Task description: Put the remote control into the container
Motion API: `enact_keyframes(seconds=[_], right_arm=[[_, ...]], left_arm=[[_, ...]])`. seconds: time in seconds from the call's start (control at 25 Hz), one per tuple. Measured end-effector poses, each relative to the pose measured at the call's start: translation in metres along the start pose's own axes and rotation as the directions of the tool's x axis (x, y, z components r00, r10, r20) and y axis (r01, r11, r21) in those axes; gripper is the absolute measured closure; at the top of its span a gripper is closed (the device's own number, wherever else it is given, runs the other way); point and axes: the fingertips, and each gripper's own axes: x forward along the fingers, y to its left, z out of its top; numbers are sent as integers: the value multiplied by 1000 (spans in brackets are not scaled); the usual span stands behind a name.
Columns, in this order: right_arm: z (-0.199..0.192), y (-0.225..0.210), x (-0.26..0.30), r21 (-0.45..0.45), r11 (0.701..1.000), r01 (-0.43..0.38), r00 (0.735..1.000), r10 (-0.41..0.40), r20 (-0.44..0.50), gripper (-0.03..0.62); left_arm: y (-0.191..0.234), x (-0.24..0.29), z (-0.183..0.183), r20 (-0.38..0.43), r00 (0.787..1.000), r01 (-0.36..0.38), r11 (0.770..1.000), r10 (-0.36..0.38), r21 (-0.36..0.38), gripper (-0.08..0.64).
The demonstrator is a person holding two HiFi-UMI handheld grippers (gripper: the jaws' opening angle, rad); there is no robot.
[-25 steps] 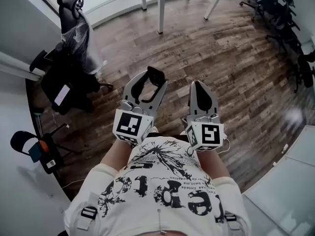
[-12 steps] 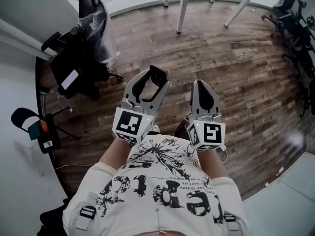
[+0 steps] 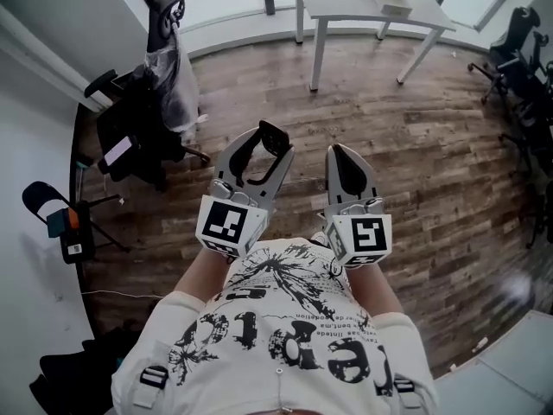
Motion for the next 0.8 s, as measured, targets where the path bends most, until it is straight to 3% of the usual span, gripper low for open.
enact_keyframes(seconds=[0.16, 0.32, 0.56, 0.8], right_arm=[[0, -65, -23, -5, 1000, 30, 999, -31, -26, 591], [6, -135, -56, -15, 990, 141, 990, -141, -15, 591], [-3, -207, -92, 27, 955, 294, 955, -293, -33, 591], [-14, -264, -97, 8, 903, 429, 901, -427, -70, 591]], left_arm=[[-60, 54, 8, 23, 998, 57, 998, -57, 27, 328], [-124, 106, 12, 7, 982, 186, 981, -187, 46, 328], [-186, 176, 6, -23, 940, 341, 939, -341, 47, 328], [-219, 237, -5, -42, 877, 481, 876, -479, 42, 328]])
